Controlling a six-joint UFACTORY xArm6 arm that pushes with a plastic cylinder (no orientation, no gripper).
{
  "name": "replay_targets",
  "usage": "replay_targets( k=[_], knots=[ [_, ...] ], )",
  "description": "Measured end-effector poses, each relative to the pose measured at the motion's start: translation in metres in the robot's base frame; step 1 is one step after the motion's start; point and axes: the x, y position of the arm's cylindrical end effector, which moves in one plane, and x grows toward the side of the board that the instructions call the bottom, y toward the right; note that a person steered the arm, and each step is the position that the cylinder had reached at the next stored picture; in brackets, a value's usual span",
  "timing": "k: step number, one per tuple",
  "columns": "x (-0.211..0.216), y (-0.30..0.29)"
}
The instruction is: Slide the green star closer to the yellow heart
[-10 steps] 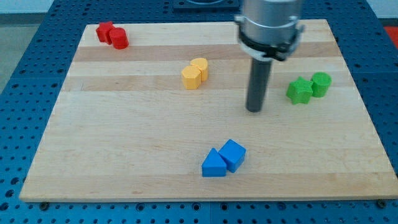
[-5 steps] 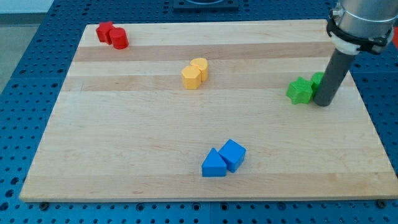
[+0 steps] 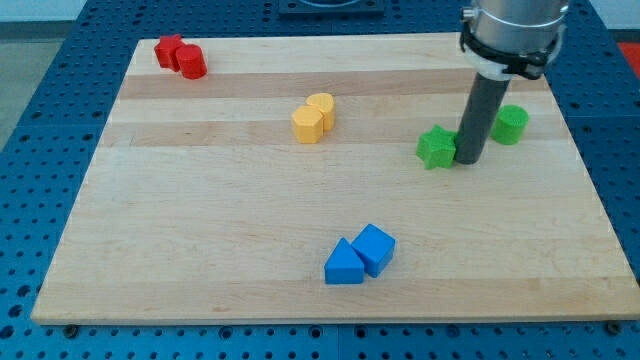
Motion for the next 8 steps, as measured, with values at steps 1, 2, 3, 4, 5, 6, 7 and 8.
replay_targets(
  k=[1,2,3,4,5,6,7,8],
  knots=[
    [0.0,0.0],
    [0.0,0.0],
    [-0.007,-0.002],
    [-0.016,-0.017],
    [-0.019,-0.049],
    [-0.019,-0.078],
    [-0.019,-0.093],
    [-0.016,-0.095]
  ],
)
